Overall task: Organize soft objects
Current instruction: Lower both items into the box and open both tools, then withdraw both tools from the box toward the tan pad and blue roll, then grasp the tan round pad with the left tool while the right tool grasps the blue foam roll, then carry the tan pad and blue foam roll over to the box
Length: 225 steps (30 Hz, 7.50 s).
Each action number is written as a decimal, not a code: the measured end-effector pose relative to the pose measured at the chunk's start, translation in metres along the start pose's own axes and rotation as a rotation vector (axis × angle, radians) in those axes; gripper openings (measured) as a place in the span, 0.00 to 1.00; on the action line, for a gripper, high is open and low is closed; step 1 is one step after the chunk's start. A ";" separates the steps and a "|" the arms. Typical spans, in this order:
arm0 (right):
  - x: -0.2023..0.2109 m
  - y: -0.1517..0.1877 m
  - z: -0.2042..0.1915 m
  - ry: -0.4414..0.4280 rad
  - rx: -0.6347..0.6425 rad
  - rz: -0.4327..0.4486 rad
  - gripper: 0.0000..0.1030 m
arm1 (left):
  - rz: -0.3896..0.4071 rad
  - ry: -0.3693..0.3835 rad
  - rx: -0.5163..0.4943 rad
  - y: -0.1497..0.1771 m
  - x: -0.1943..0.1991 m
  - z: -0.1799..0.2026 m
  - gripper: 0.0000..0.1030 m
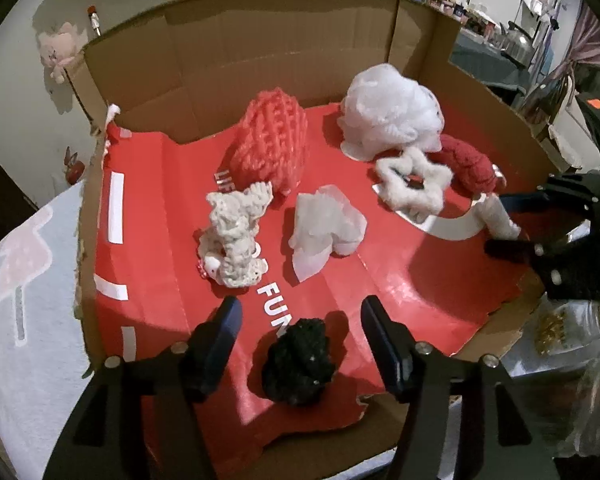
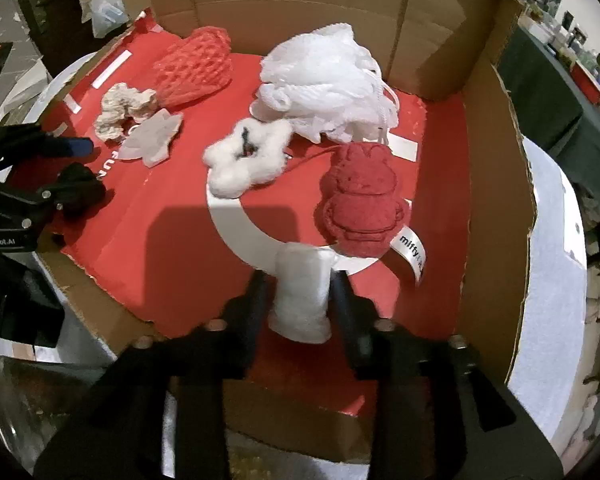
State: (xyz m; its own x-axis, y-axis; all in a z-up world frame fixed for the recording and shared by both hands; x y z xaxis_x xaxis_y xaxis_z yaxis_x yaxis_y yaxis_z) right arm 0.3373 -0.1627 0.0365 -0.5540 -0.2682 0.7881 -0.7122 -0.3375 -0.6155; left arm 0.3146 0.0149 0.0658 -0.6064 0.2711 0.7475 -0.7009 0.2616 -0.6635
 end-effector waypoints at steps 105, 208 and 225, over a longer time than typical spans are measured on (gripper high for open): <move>0.104 0.177 -0.140 -0.082 -0.103 0.494 0.21 | 0.393 -0.031 0.131 0.184 0.125 0.091 0.31; 0.120 0.118 0.023 -0.054 -0.092 0.410 0.21 | 0.332 0.070 0.003 0.099 0.119 -0.031 0.31; 0.101 0.044 0.013 -0.219 -0.045 0.367 0.21 | 0.248 0.160 -0.052 0.026 0.096 0.006 0.31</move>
State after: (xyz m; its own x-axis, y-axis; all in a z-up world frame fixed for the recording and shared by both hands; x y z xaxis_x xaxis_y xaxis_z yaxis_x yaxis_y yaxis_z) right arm 0.2558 -0.2162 0.0893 -0.6727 -0.5502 0.4948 -0.5058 -0.1460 -0.8502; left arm 0.2362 0.0418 0.1207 -0.6871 0.4743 0.5503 -0.5160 0.2146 -0.8293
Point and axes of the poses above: each gripper's, at about its wrist camera, not at the fingertips, and x roughly against the way its jaws point, z to its right, y to its underside, the point moved 2 cm from there along -x, roughly the way its jaws point, and after that the axes turned 13 degrees about z, right-handed, at the moved point
